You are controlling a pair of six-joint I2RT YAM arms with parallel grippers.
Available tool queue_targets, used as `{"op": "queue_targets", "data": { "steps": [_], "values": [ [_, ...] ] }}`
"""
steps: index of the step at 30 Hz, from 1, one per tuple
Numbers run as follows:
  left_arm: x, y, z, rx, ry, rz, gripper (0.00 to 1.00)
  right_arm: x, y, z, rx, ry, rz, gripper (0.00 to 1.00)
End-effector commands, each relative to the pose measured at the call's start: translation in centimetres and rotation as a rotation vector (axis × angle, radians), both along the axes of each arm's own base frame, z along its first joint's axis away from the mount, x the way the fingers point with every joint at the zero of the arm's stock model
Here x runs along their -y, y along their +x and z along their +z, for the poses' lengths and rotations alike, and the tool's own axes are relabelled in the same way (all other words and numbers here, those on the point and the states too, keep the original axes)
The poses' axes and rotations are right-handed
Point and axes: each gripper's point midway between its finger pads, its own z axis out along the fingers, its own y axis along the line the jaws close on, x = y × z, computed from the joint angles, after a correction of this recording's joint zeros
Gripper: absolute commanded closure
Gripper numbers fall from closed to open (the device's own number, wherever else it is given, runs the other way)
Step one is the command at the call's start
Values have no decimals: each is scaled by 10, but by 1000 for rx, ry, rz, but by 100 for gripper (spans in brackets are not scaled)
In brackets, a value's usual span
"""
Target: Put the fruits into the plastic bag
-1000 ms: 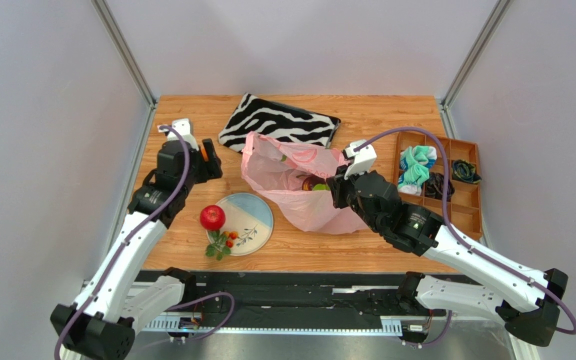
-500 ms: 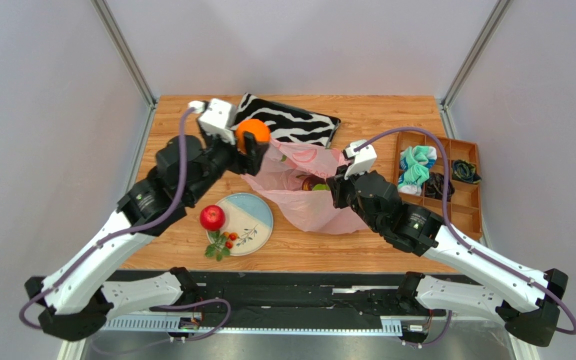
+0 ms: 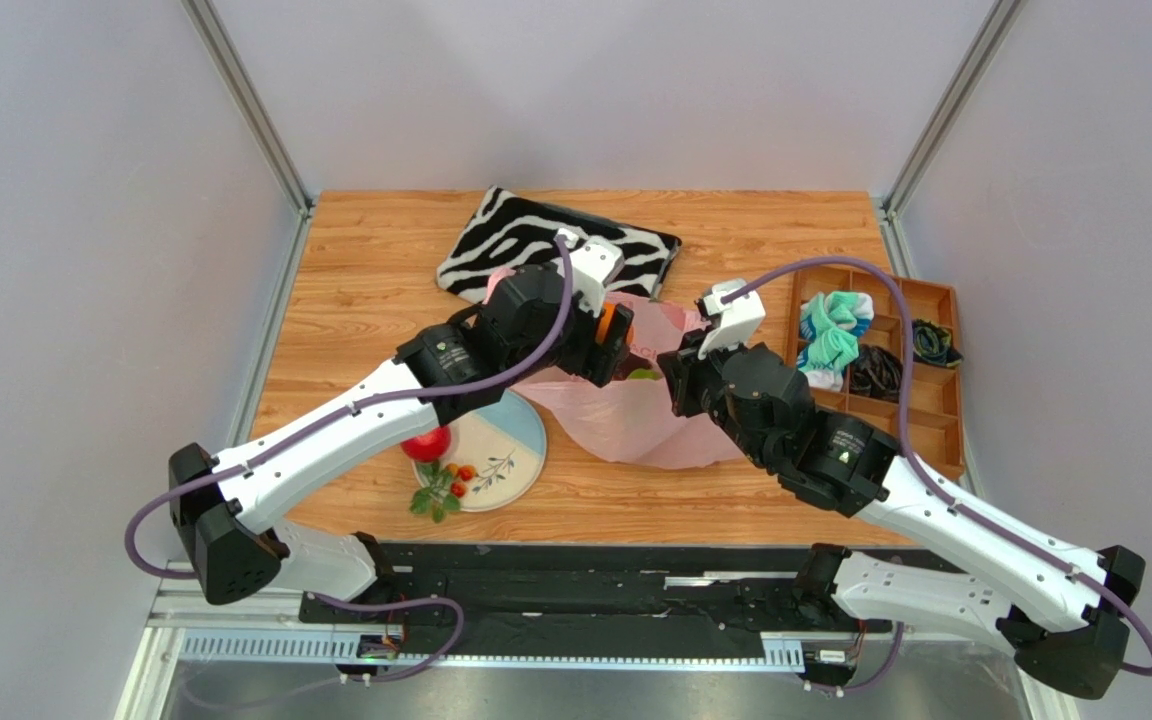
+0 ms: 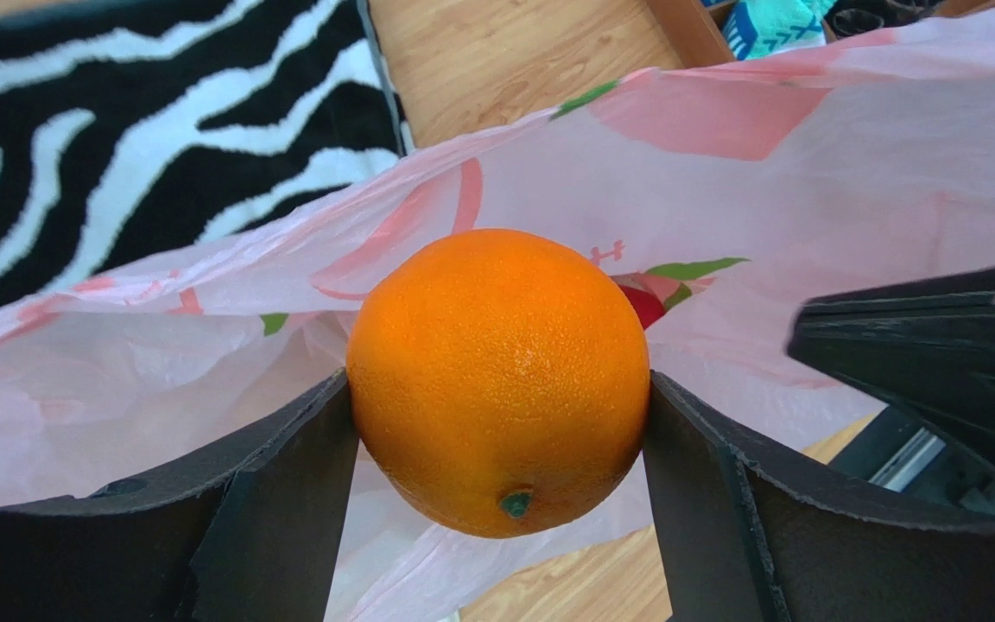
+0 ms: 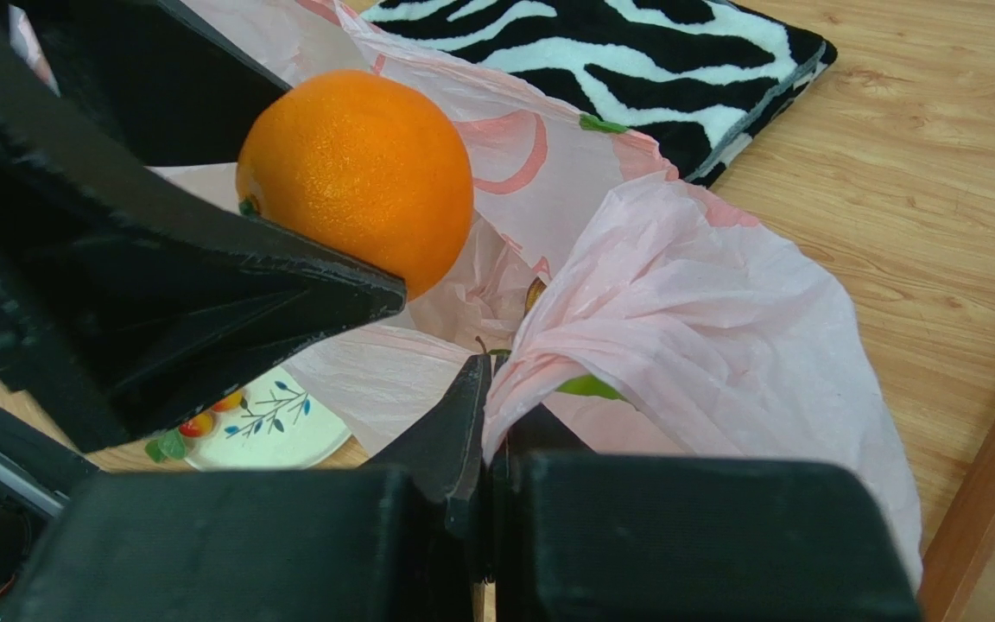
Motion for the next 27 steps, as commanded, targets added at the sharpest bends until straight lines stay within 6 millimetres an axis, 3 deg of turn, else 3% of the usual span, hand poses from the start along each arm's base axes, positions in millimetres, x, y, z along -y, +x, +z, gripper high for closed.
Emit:
{"op": "queue_targets", "data": {
  "steps": [1, 5, 9, 15, 19, 27],
  "values": [
    [-7, 3, -3, -103, -125, 2, 42, -1, 0, 11, 18, 56, -6, 100],
    [-23, 9, -30, -159, -98, 58, 42, -1, 0, 12, 18, 59, -5, 100],
    [-25, 13, -41, -169, -74, 66, 43, -2, -1, 12, 17, 64, 1, 100],
    [-8, 23, -58, -208, -64, 60, 43, 0, -4, 13, 16, 69, 2, 100],
    [5, 30, -84, -269, -31, 55, 44, 4, -4, 13, 18, 71, -7, 100],
    [25, 25, -100, -342, -65, -4, 42, 5, -4, 11, 14, 66, -14, 100]
  ]
}}
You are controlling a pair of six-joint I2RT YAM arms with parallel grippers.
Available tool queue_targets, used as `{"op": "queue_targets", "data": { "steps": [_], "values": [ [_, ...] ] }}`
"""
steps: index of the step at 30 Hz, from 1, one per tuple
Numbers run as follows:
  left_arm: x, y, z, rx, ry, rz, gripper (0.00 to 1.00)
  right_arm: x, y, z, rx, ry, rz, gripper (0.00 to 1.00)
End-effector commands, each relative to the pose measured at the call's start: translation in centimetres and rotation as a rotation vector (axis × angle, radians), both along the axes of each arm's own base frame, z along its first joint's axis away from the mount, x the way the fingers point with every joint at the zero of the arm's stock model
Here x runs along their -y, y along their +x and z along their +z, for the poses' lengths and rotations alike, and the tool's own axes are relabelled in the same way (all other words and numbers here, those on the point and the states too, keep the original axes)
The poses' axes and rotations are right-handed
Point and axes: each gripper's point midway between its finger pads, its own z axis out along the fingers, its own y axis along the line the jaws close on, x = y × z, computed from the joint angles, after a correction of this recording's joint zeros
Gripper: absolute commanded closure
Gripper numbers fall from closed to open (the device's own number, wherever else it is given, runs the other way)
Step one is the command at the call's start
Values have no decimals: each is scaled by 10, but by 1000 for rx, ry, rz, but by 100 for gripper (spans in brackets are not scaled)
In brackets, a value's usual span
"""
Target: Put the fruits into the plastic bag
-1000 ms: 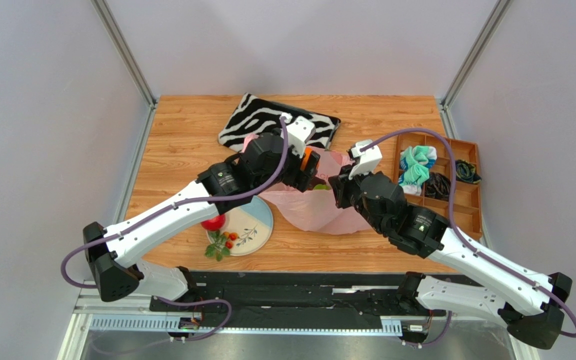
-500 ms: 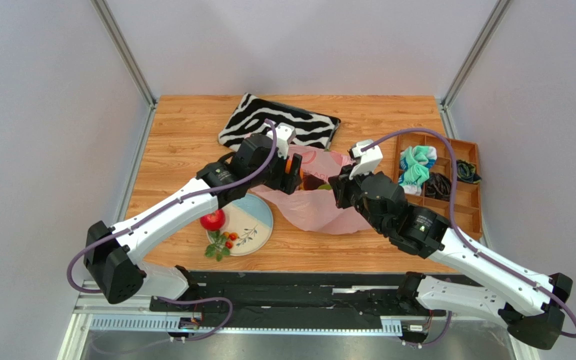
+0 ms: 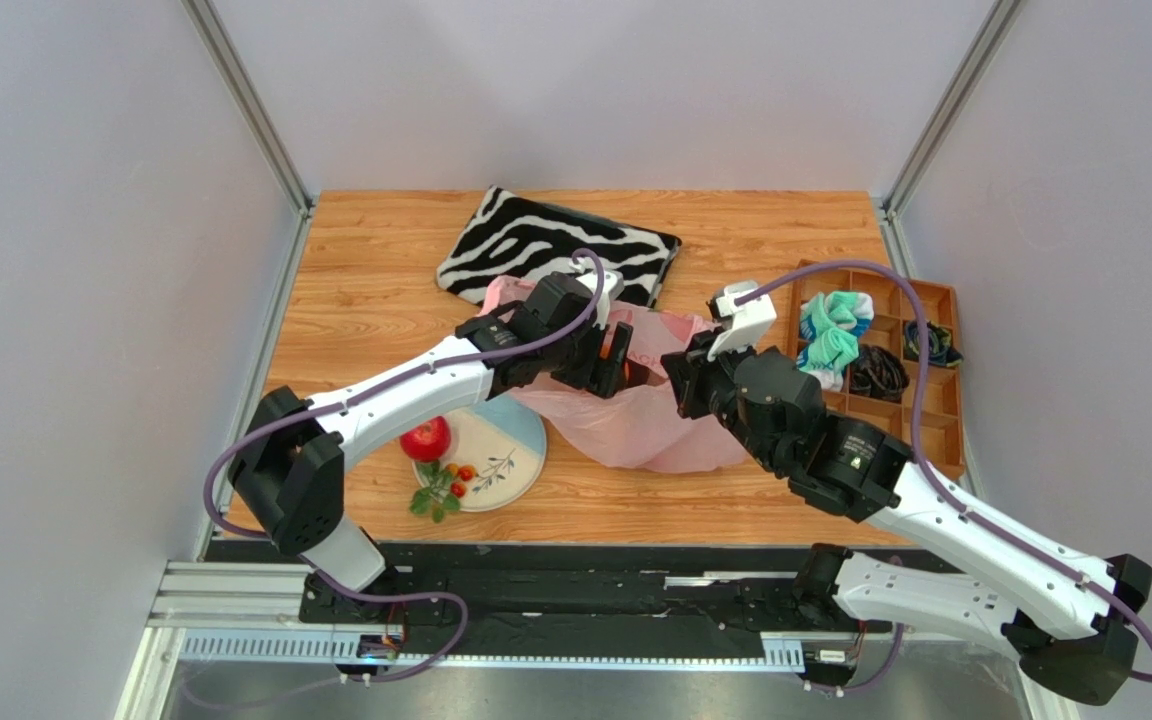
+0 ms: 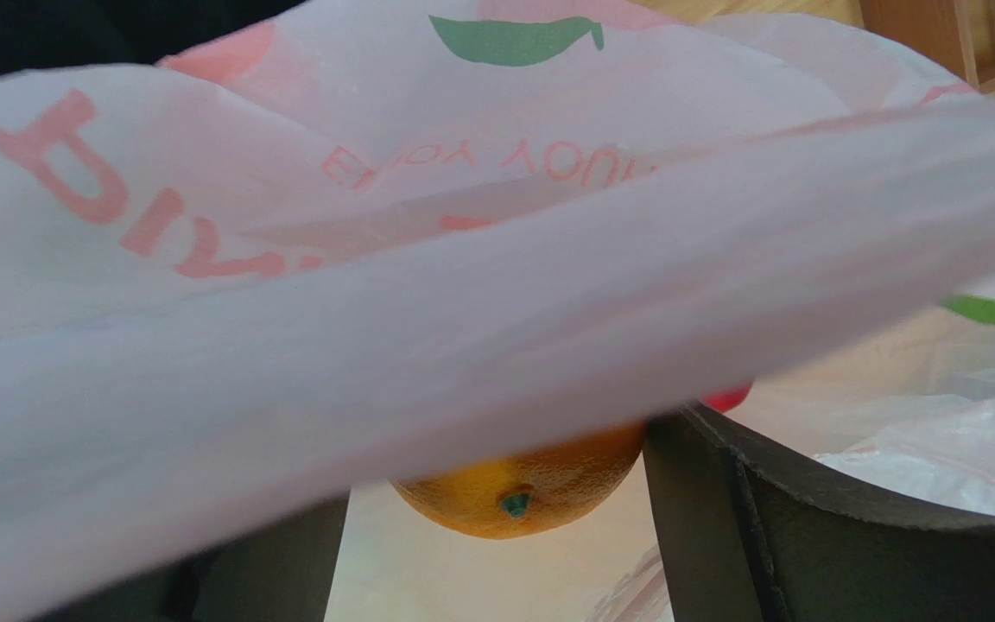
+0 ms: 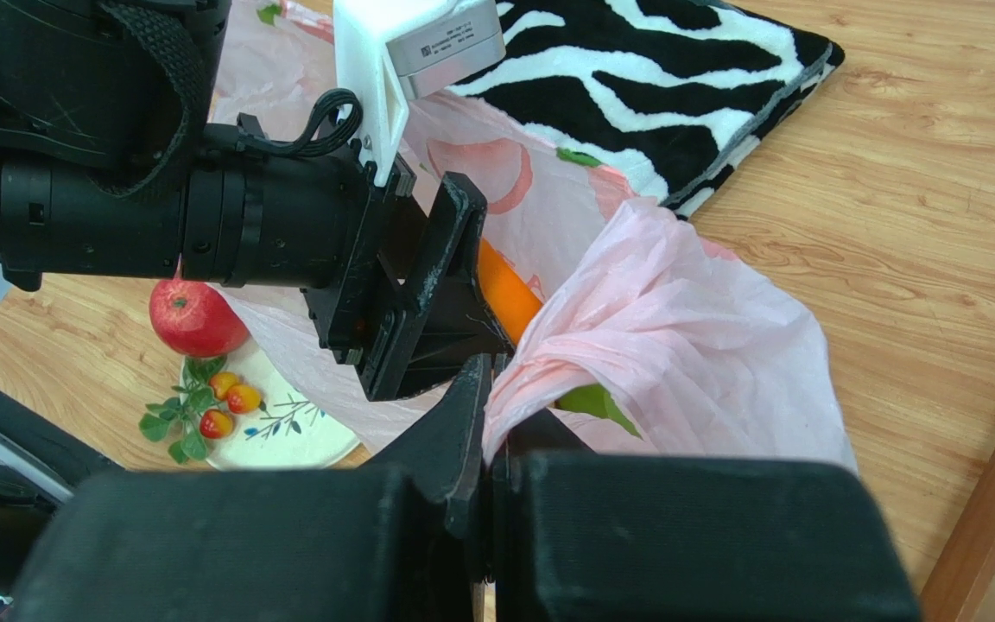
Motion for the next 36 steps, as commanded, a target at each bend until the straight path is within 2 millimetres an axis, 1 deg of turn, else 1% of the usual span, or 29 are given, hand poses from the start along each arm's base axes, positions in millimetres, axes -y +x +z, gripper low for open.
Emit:
{"op": "queue_targets", "data": {
  "steps": [1, 4, 5, 8, 14, 15, 16, 23, 24, 26, 27, 29, 30, 32, 33, 35, 36],
  "values": [
    [21, 5, 30, 36, -115, -24, 40, 1, 2, 3, 6, 22, -18, 100],
    [19, 6, 24, 26, -89, -23, 32, -1, 3, 3, 5, 20, -19, 100],
    [18, 7, 23, 29, -81, -21, 27, -1, 3, 3, 4, 19, -16, 100],
    [16, 6, 24, 32, -75, -21, 22, -3, 4, 1, 1, 12, -17, 100],
    [14, 5, 25, 38, -73, -28, 15, -5, 6, 0, -1, 4, -17, 100],
    [14, 5, 26, 41, -72, -28, 10, -5, 6, -1, -2, 4, -17, 100],
    [14, 5, 27, 42, -73, -28, 8, -5, 6, -1, -1, 3, -17, 100],
    [15, 3, 32, 54, -82, -48, 6, -6, 7, -2, -2, -3, -18, 100],
    [15, 3, 37, 68, -94, -53, 6, -6, 7, -3, -4, -5, -19, 100],
    [17, -1, 41, 81, -105, -86, 7, -6, 7, -2, -4, -3, -20, 100],
    [18, -2, 51, 105, -124, -103, 7, -7, 7, -3, -4, -6, -19, 100],
    [21, -9, 61, 137, -145, -167, 7, -5, 8, -3, -2, -8, -25, 100],
    [22, -13, 77, 175, -176, -191, 7, -6, 8, -2, -1, -6, -25, 100],
    [22, -25, 90, 216, -208, -270, 7, -5, 8, -1, 1, -7, -27, 100],
    [20, -30, 109, 264, -244, -288, 7, -5, 8, -2, 1, -8, -29, 100],
    [16, -40, 119, 300, -260, -338, 6, -5, 9, -2, 1, -10, -32, 100],
    [11, -46, 132, 327, -274, -350, 6, -5, 9, -3, -1, -12, -30, 100]
  ]
}}
